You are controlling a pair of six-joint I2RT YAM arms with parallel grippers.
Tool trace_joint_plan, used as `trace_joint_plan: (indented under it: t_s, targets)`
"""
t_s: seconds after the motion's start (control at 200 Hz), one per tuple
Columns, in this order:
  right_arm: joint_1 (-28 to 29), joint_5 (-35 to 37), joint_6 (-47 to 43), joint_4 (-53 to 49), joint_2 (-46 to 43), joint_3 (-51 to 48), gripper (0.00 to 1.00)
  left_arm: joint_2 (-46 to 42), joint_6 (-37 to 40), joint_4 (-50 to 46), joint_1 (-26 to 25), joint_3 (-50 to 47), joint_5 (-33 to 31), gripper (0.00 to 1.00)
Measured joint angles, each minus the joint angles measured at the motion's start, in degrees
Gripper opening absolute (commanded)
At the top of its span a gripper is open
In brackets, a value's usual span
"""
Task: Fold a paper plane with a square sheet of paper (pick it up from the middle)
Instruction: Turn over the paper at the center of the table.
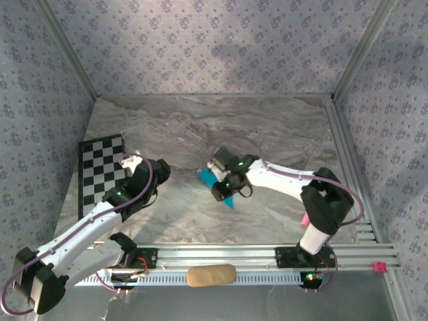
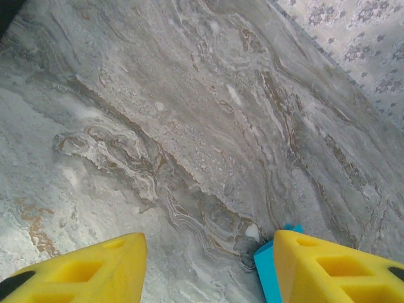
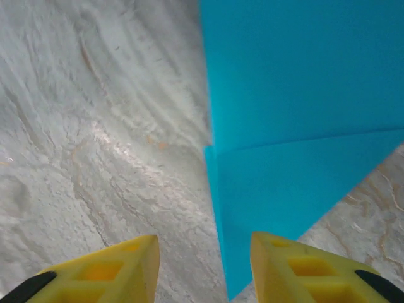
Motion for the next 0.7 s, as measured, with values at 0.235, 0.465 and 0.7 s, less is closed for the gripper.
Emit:
trace_joint_plan:
  t_s: [0.235, 0.465, 0.7]
  targets:
    - [-11.61, -17.27, 3.85, 7.54, 2.54, -3.5, 0.06, 6.45, 2.62, 3.32, 0.42, 0.02, 7.87, 0.5]
    - [-11.8, -22.1, 6.27, 9.81, 9.75, -3.28, 0.05, 13.97, 4.68, 6.78, 0.68, 0.13, 16.85, 0.41]
    - [-11.37, -20.44, 15.96, 12.79, 10.21, -4.76, 0.05, 22.67, 6.19, 11.56, 0.66, 4.15, 26.49, 0.28]
